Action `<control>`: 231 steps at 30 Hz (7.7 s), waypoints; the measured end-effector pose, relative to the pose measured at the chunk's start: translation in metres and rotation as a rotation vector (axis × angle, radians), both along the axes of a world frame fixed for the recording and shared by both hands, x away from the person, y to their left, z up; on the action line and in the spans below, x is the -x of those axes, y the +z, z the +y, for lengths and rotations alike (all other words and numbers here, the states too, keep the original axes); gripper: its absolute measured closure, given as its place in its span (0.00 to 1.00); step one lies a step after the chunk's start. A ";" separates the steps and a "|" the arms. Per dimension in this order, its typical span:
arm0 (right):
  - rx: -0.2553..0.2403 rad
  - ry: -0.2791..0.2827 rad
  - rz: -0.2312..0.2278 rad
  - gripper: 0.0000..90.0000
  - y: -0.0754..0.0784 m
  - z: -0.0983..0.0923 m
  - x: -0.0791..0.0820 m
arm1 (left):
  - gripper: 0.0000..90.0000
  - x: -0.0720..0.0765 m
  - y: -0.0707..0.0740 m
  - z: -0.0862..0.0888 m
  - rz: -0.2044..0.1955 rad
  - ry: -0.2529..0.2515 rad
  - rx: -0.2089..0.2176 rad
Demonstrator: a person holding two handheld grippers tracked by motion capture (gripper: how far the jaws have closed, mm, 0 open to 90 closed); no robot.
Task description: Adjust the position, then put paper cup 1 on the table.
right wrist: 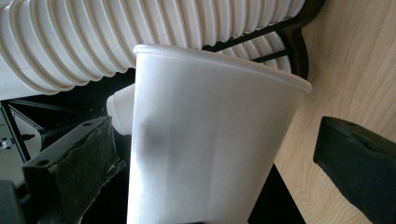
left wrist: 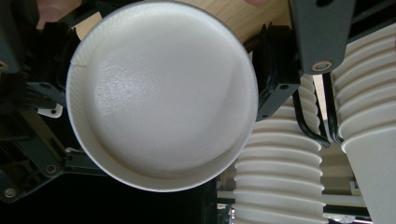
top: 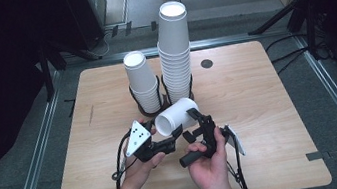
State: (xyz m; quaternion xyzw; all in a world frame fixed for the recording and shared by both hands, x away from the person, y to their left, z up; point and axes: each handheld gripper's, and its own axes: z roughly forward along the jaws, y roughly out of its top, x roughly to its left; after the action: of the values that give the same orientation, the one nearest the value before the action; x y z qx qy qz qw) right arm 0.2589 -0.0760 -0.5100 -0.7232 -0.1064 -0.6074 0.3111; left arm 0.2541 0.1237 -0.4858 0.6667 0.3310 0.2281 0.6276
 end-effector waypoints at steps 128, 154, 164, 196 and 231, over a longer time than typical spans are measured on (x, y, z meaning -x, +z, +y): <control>1.432 -0.266 -0.610 0.16 0.055 -0.074 -0.053 | 0.08 -0.015 -0.004 0.032 0.083 0.012 0.027; 1.649 -0.236 -0.603 0.16 0.030 -0.101 -0.111 | 0.08 -0.017 -0.006 0.036 0.095 0.020 0.032; 1.643 -0.191 -0.550 0.16 0.008 -0.115 -0.139 | 0.08 -0.017 -0.006 0.037 0.097 0.020 0.033; 1.810 -0.091 -0.487 0.15 -0.021 -0.113 -0.170 | 0.08 -0.015 -0.008 0.033 0.101 0.004 0.022; 1.800 -0.018 -0.534 0.10 -0.021 -0.105 -0.153 | 0.08 -0.014 -0.006 0.032 0.109 -0.009 0.027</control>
State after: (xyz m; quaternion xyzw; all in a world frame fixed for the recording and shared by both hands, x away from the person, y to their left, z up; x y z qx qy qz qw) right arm 0.4118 -0.1811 -0.5305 -0.5295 -0.5983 -0.4449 -0.4047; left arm 0.2685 0.1557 -0.4923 0.6712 0.3647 0.1843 0.6185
